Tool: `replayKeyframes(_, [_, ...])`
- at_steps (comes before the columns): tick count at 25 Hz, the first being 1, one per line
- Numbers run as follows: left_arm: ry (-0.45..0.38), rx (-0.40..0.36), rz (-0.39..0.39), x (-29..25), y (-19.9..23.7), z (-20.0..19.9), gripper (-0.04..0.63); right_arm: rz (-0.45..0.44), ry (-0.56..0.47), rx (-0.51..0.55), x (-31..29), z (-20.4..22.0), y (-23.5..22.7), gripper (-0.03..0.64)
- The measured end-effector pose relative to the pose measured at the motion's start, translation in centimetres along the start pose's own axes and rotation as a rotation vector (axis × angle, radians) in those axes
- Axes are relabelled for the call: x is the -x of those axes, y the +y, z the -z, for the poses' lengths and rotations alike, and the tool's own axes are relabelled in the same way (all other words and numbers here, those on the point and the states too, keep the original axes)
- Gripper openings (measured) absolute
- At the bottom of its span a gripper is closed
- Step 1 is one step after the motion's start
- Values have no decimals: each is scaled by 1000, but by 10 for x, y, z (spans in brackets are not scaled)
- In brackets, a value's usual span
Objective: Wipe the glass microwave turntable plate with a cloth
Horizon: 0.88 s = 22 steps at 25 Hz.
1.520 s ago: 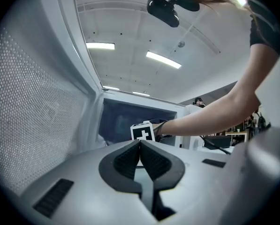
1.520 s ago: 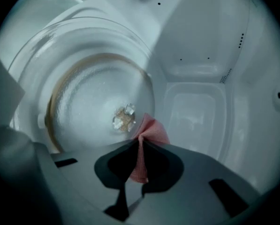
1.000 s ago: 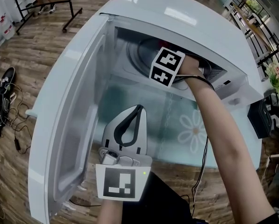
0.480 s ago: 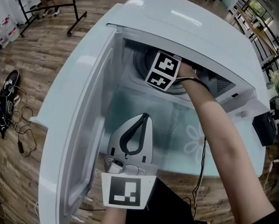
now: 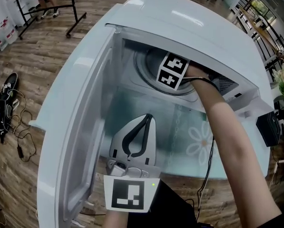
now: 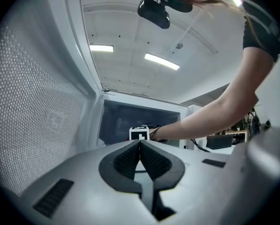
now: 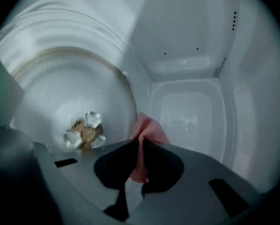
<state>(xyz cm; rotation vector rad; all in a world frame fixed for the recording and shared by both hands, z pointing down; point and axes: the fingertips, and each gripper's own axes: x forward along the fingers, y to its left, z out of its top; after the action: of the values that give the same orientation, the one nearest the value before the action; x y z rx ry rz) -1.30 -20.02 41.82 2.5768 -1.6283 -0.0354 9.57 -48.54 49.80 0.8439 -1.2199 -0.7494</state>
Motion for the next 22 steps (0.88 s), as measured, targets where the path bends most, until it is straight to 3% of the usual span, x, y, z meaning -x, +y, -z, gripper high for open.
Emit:
replayKeyframes(4, [-4, -7, 2, 3, -4, -2, 3, -28, 105, 69, 0, 24, 8, 12])
replayKeyframes(9, [11, -16, -2, 12, -8, -7, 3, -67, 156, 85, 16, 35, 12, 12])
replayKeyframes(14, [35, 16, -34, 25, -9, -18, 3, -167, 192, 92, 34, 43, 31, 12])
replayKeyframes(22, [65, 36, -74, 45, -14, -40, 3, -243, 88, 96, 96, 28, 63, 12])
